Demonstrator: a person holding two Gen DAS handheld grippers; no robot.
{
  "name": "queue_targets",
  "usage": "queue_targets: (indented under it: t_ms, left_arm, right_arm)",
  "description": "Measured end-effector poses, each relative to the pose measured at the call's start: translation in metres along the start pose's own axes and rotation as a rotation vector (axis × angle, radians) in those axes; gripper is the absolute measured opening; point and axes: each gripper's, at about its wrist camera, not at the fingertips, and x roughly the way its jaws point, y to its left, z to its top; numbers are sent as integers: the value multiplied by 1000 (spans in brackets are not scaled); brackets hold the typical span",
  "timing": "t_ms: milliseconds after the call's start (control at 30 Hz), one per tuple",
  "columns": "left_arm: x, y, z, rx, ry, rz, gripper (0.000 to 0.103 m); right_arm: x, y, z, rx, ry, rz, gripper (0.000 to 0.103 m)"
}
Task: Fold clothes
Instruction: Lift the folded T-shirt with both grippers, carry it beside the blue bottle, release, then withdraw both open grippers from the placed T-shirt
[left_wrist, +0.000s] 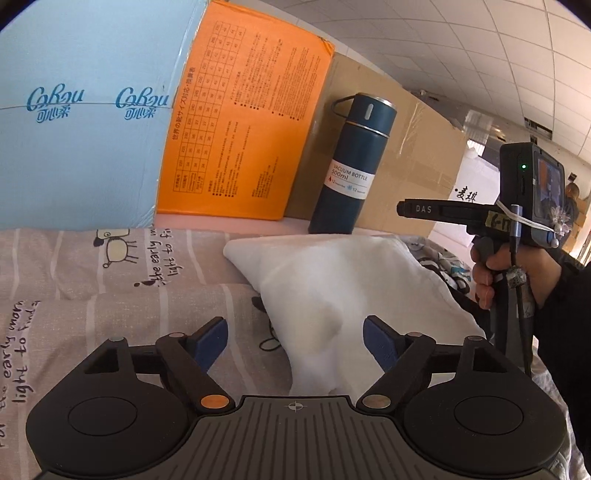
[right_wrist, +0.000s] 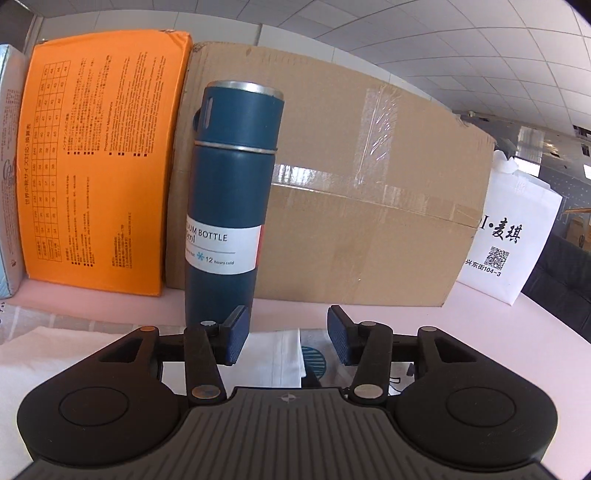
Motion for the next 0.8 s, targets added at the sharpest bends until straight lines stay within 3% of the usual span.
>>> queue_targets:
  t_ms: [133,300,533,633,800]
  left_arm:
    - [-15,-2,6,3,-48,34,93]
    - [-44,-2,10,21,-89,36,96]
    - [-89,-1,15,53,-143,24,99]
    - [-108,-1,18,66,-167,19,102]
    - [-135,1,22,85,-200,5,103]
  right_arm:
    - [-33,-2,14,17,-45,3,64]
    - [-73,6,26,-6,-82,13,69]
    - [-144,16,46,84,-129,-5,80]
    - [-193,16,54,190,-132,45,82]
    - [-279,24,65,229,-162,102,86]
